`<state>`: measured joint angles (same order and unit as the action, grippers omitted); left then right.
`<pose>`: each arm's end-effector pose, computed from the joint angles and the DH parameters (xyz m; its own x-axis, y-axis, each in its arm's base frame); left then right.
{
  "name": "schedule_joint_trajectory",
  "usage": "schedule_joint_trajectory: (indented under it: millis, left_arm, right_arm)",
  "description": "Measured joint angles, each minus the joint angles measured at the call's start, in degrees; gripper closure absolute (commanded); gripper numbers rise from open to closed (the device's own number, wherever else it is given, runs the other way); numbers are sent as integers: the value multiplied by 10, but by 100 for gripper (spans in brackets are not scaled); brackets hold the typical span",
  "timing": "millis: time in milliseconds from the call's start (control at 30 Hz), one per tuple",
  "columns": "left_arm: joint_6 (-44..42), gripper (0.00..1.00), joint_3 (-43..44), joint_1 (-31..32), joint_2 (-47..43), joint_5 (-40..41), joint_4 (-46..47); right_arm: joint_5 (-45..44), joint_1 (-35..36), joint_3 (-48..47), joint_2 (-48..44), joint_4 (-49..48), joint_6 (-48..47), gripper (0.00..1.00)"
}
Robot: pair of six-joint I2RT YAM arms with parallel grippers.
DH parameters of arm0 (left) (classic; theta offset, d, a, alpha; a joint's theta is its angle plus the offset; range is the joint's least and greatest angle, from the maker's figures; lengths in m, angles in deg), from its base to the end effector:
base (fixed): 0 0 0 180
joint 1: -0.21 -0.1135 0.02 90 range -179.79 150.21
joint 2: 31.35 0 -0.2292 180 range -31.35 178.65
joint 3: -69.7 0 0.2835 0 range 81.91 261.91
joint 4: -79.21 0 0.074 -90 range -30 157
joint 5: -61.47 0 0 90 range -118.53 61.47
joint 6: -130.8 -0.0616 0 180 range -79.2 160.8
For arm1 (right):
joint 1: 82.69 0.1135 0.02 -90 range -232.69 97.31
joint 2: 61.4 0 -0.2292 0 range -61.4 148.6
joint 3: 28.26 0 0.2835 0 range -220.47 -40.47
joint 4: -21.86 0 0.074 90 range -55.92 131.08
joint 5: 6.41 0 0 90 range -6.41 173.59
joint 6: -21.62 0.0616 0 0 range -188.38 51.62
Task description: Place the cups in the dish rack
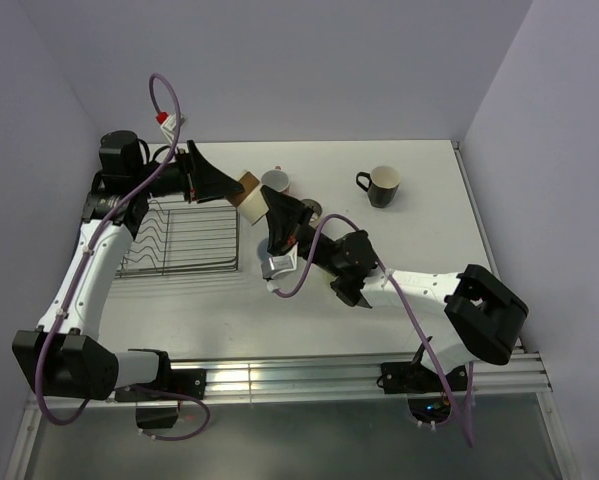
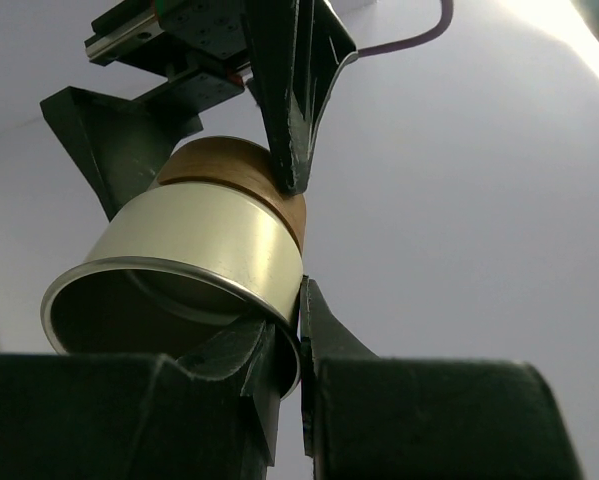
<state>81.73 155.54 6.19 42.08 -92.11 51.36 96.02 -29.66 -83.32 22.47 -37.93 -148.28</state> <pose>0.3217 -0.0892 0.3671 -0.7929 -0.2100 -0.5720 0.5102 0.2846 -0.8116 0.2053 0.2948 0.2738 0.9317 -0.3609 -0.0413 0.1485 0.4820 -0.8635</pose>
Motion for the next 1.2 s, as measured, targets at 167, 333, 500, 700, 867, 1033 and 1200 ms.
schedule_joint_trajectory:
  millis: [167,333,500,700,867,1033,1200]
  left_arm:
    - [40,11,-15,0,3,-21,37]
    - [66,13,-26,0,3,-30,66]
    - [77,28,-31,0,3,-38,79]
    - [83,56,-34,0,3,-42,91]
    - [94,100,-42,0,3,-47,110]
    - [96,100,-42,-4,3,-48,116]
    - [95,100,-42,-35,4,-54,117]
  right_arm:
    - [3,3,0,0,0,-6,100]
    - [7,8,0,0,0,-8,100]
    - [7,10,3,0,1,-10,100]
    - [7,10,3,0,1,-15,100]
    - [5,11,3,0,0,-18,75]
    - [4,11,3,0,-10,-29,32]
    - [1,12,13,-1,-20,-37,14]
